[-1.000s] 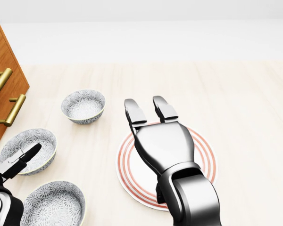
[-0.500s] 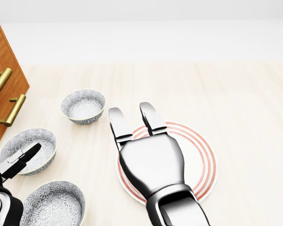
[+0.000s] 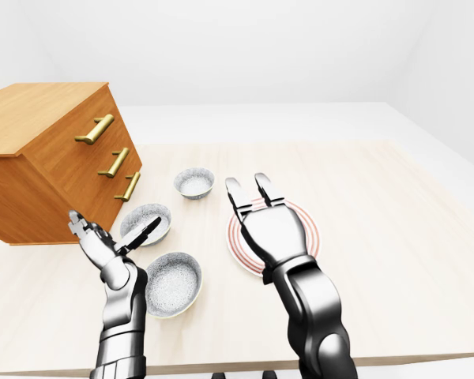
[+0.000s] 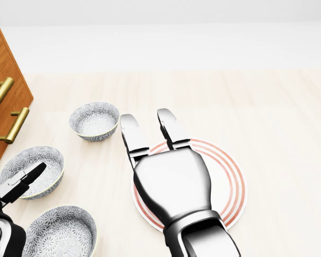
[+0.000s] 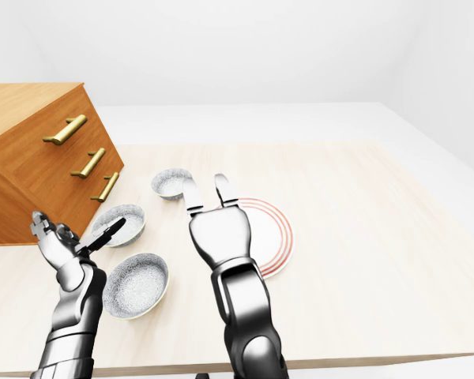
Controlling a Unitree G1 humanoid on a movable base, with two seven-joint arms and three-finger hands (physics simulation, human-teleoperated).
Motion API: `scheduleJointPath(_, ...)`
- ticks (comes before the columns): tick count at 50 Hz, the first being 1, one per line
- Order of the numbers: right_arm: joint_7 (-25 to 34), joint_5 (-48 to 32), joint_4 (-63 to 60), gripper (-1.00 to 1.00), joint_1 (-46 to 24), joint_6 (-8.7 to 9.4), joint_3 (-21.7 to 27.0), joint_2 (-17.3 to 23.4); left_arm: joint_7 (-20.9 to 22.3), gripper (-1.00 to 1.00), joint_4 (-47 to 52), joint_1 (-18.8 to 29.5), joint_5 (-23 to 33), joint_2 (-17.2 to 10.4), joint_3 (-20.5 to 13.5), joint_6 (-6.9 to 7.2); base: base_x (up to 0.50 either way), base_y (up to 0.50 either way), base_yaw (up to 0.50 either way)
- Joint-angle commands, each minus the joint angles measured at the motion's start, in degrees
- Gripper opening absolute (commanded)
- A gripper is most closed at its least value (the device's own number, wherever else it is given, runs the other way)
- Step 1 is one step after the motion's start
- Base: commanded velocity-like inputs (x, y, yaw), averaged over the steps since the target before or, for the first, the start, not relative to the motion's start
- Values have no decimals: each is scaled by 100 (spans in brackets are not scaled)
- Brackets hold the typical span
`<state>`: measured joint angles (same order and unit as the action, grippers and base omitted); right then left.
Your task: Put the bowl at the front on the plate.
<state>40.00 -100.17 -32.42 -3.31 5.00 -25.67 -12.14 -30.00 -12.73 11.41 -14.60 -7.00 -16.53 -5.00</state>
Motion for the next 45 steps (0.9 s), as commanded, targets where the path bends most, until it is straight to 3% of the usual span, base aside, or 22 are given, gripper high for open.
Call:
scheduleJointPath(1, 0, 15, -34, 100, -9, 0, 6, -9, 0, 100, 6, -3, 1, 1, -1, 0, 0, 0, 0)
scheduleJointPath(11, 0, 17, -34, 100, -11, 0, 4, -6, 0, 100, 6, -3, 1, 1, -1, 0, 0, 0, 0)
scheduleJointPath(26, 0, 756, 1415, 100, -406, 0, -468, -311, 0, 100, -32, 9, -10, -10, 17, 0, 0, 0, 0)
scheduleJointPath(45, 0, 912, 1722, 100, -384, 0, -842, -461, 0, 100, -8, 4, -3, 0, -6, 0, 0, 0, 0)
